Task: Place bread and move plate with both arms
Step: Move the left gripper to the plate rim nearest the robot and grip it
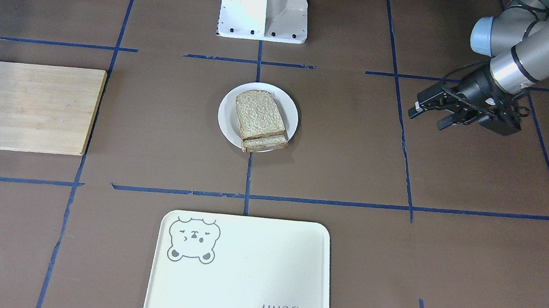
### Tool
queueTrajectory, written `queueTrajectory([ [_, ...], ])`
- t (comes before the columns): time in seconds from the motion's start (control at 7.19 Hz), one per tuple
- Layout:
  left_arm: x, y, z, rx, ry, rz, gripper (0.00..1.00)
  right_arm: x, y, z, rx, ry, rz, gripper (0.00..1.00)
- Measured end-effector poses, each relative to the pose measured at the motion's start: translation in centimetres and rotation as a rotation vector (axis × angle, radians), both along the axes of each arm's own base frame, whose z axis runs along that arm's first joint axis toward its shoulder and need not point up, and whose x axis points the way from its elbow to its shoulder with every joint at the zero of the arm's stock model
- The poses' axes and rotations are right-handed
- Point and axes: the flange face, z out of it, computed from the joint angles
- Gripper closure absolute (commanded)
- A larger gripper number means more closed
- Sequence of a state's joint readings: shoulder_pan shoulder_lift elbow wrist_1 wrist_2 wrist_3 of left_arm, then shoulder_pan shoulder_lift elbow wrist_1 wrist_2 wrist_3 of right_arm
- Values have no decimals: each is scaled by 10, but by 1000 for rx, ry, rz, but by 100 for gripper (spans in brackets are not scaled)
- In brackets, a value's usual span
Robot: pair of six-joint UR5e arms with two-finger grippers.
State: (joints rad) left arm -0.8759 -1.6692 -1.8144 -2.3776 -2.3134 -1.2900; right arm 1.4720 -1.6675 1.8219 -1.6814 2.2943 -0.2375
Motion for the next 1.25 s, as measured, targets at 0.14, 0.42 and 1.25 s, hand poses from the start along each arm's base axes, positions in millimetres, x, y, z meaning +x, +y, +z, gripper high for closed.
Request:
queueTrajectory([
  [0.14, 33, 13, -16, -38, 52, -54, 0, 19, 24, 22, -51, -10, 39, 0],
  [0.42, 104, 44, -51, -112, 172, -166, 0, 29, 38, 33, -91, -18, 75, 0],
  [1.25, 263, 122, -50, -233, 382, -356, 54, 28, 37, 30, -95, -44, 84, 0],
])
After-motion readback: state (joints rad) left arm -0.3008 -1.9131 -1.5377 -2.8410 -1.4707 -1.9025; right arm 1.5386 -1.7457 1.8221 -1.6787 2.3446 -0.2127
